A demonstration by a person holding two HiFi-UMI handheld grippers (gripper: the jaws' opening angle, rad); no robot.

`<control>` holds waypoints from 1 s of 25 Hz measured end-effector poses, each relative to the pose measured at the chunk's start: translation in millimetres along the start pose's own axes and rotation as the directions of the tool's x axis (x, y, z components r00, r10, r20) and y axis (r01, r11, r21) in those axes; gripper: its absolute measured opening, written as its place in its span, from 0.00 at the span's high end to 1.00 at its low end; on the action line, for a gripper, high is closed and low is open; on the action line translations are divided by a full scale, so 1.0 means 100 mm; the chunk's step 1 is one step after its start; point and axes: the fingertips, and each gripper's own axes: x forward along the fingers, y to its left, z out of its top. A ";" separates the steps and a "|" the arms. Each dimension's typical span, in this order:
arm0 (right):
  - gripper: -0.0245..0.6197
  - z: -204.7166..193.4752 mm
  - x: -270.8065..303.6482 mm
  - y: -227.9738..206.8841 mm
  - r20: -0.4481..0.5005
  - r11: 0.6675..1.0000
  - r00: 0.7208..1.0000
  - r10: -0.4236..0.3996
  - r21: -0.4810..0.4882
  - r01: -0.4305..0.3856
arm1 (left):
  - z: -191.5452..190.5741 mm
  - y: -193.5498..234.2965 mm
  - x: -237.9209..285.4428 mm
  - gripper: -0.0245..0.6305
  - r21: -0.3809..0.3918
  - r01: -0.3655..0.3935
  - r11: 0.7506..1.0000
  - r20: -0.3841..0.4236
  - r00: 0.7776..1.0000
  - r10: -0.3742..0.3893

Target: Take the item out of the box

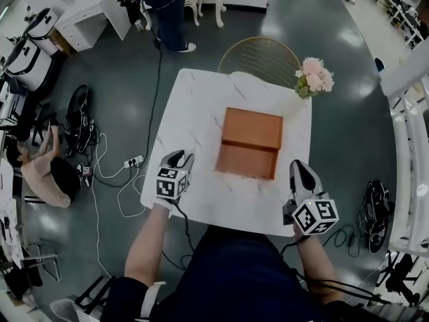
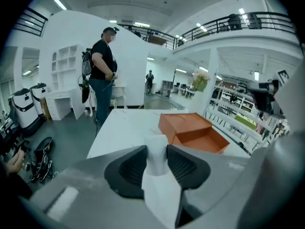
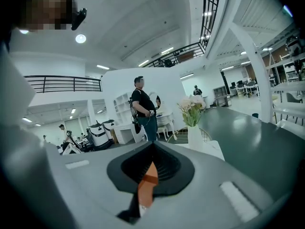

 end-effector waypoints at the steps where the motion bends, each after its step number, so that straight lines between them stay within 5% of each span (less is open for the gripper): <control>1: 0.96 -0.01 -0.01 -0.02 -0.001 1.000 1.000 -0.007 0.002 0.007 | -0.11 0.02 0.09 0.74 0.004 0.005 1.000 -0.044 0.999 -0.005; 5: 0.96 -0.04 -0.07 -0.11 -0.006 0.999 0.999 -0.036 0.011 0.036 | -0.45 0.04 0.37 0.74 0.022 0.027 0.999 -0.176 0.984 -0.023; 16: 0.96 -0.08 -0.13 -0.28 -0.003 0.996 0.997 -0.080 0.038 0.080 | -0.61 -0.04 0.65 0.74 0.054 0.076 0.996 -0.338 0.940 -0.053; 25: 0.96 -0.08 -0.10 -0.26 -0.001 0.997 0.998 -0.067 0.038 0.067 | -0.56 -0.03 0.68 0.70 0.064 0.049 0.997 -0.355 0.935 -0.023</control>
